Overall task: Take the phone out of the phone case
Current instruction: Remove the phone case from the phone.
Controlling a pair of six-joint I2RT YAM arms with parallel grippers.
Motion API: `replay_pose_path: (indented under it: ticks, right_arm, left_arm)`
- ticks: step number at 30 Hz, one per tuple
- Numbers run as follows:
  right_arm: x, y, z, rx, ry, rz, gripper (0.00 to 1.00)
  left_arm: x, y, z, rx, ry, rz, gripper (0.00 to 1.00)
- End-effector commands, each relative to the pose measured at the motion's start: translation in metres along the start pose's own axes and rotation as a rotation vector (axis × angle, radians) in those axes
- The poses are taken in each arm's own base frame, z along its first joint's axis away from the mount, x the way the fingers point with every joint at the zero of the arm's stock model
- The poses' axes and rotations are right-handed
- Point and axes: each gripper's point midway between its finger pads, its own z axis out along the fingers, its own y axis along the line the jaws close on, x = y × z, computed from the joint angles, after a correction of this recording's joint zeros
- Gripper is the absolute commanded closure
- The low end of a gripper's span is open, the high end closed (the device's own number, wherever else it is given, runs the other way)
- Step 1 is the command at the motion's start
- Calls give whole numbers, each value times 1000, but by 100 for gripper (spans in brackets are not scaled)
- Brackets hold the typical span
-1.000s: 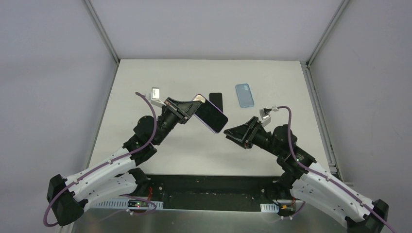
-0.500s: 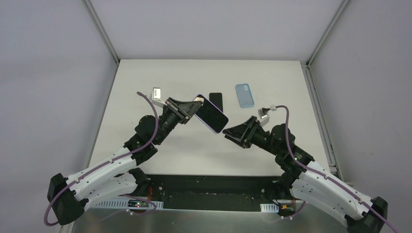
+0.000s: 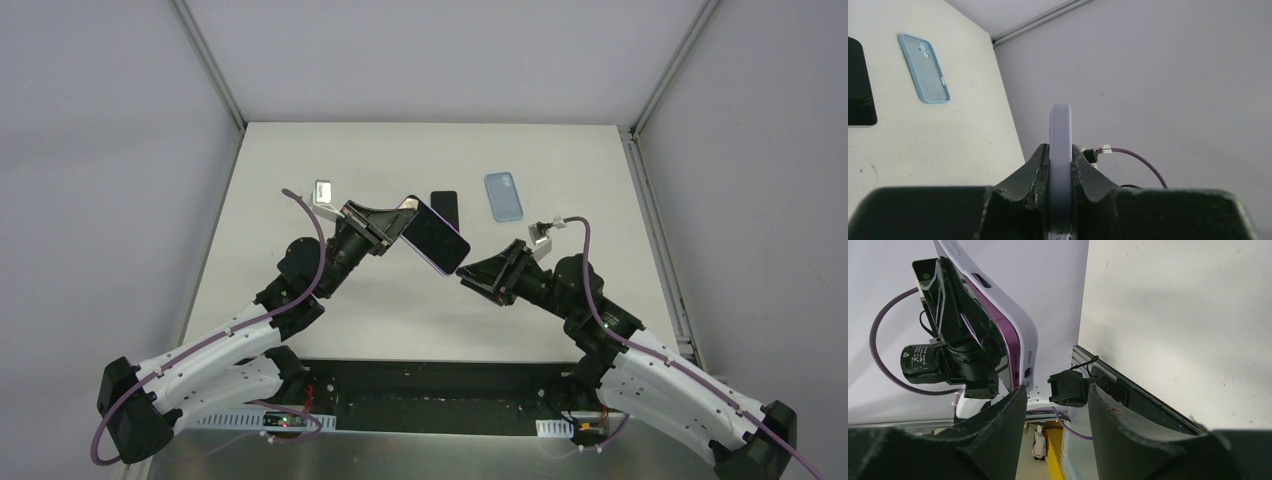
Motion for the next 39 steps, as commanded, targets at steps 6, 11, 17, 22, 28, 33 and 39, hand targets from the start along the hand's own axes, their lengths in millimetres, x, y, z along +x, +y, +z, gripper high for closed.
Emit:
replay_pose_path:
  ticks: [6, 11, 17, 22, 28, 33, 39]
  right_arm:
    - [-9, 34, -2, -90, -35, -3, 49]
    - [-11, 29, 1, -70, -42, 7, 48]
    - [-14, 21, 8, -43, -58, 25, 49]
    - [-16, 16, 12, -25, -72, 28, 49]
    - [-19, 12, 18, -8, -80, 35, 50]
    - [-21, 9, 22, 2, -84, 52, 50]
    - [-22, 12, 24, -3, -84, 58, 50]
  left_arm:
    - [-18, -58, -3, 165, -31, -70, 100]
    - [-16, -61, -3, 173, -19, -77, 100]
    - [-11, -67, -2, 185, 3, -87, 100]
    - [-8, -71, -3, 193, 16, -96, 100]
    - [-7, -75, -5, 206, 21, -101, 100]
    - [-8, -78, -7, 213, 22, -102, 100]
    - [-8, -79, -8, 216, 20, -102, 100]
